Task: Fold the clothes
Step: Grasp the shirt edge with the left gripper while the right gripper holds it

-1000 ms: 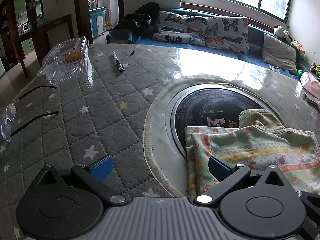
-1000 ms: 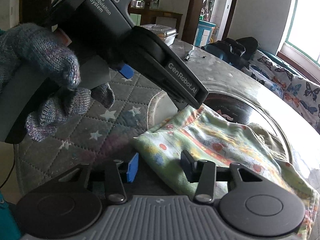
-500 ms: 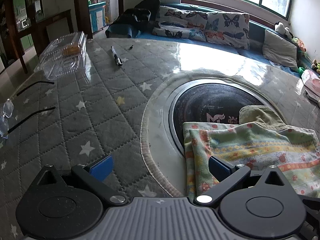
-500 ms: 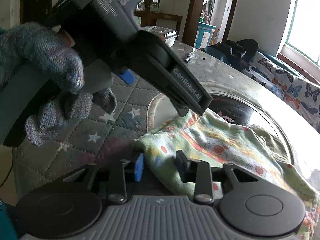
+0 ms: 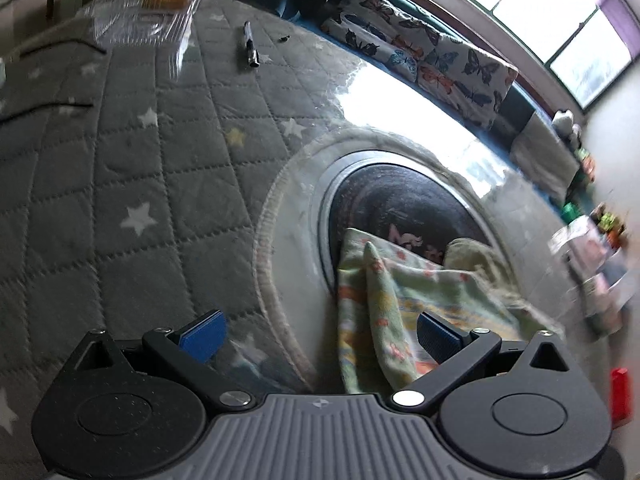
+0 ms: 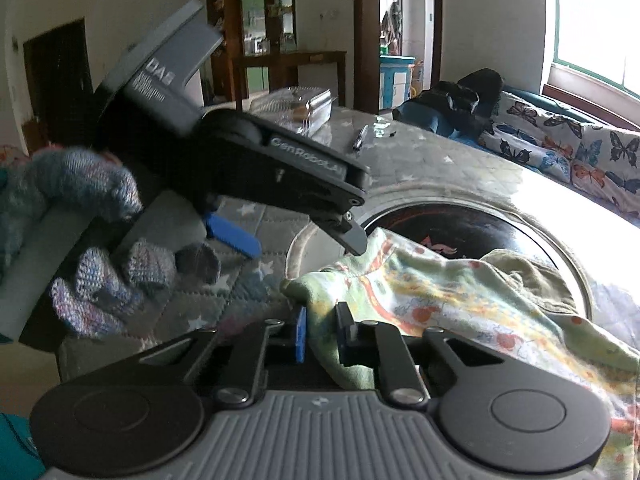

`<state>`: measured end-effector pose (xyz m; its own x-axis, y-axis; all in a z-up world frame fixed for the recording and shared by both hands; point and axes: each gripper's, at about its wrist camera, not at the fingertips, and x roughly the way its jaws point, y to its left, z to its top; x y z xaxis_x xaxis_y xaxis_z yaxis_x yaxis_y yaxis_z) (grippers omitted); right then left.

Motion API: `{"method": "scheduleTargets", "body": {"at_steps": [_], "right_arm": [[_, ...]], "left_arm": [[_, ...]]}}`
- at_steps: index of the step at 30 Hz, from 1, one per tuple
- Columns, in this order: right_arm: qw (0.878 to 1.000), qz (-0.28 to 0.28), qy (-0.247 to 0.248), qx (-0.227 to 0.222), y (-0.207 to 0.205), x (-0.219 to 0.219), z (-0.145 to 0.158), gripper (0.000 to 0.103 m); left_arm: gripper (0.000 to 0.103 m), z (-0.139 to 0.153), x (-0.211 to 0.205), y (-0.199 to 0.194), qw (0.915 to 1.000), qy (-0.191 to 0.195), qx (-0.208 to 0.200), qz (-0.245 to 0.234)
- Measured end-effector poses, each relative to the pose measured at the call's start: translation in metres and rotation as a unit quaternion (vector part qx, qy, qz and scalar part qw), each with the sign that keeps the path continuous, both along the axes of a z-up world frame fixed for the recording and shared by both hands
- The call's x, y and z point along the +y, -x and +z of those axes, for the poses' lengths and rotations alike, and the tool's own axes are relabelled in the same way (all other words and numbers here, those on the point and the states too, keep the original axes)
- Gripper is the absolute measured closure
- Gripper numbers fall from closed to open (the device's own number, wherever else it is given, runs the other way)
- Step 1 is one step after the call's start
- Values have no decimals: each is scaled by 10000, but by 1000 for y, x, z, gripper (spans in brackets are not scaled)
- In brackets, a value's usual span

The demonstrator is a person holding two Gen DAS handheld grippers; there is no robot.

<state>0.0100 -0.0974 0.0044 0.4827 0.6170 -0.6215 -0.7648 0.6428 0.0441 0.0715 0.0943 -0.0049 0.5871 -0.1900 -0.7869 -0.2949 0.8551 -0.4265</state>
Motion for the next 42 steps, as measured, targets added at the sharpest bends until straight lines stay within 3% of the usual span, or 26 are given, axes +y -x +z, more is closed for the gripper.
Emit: {"method": "scheduleTargets", "body": {"at_steps": [4, 9, 12, 15, 17, 20, 22, 26, 31, 35, 42], "right_arm": [[9999, -68, -157, 6, -1, -6, 7, 91], [9996, -88, -272, -22, 0, -16, 14, 92], [9995, -58, -306, -33, 1, -19, 16, 93], [9994, -34, -332, -15, 3, -20, 15, 93], [9993, -24, -360, 17, 5, -22, 14, 93], [9993, 2, -379, 61, 6, -25, 12, 92], [9991, -7, -409, 98, 5, -29, 12, 91], [9985, -220, -501, 80, 0, -44, 14, 75], [9952, -902, -374, -57, -16, -76, 11, 69], [9852, -1704, -177, -99, -43, -109, 2, 57], [9664, -2570, -38, -82, -77, -152, -13, 44]], "left_arm": [[0, 1, -6, -1, 9994, 328, 7, -67], [2, 1, -17, -4, 9991, 422, 32, -63], [12, 0, -23, -6, 9978, 644, 44, -115], [34, -3, -29, -11, 9967, 785, 68, -212], [62, -7, -29, -11, 9952, 944, 105, -222], [79, -15, -27, -9, 9936, 1103, 134, -178], [85, -16, -26, -8, 9943, 1037, 144, -202], [85, -15, -28, -7, 9952, 942, 129, -215], [85, -13, -30, -6, 9962, 844, 114, -203], [85, -12, -34, -5, 9975, 646, 55, -280], [85, -9, -39, -6, 9985, 438, 6, -333]]}}
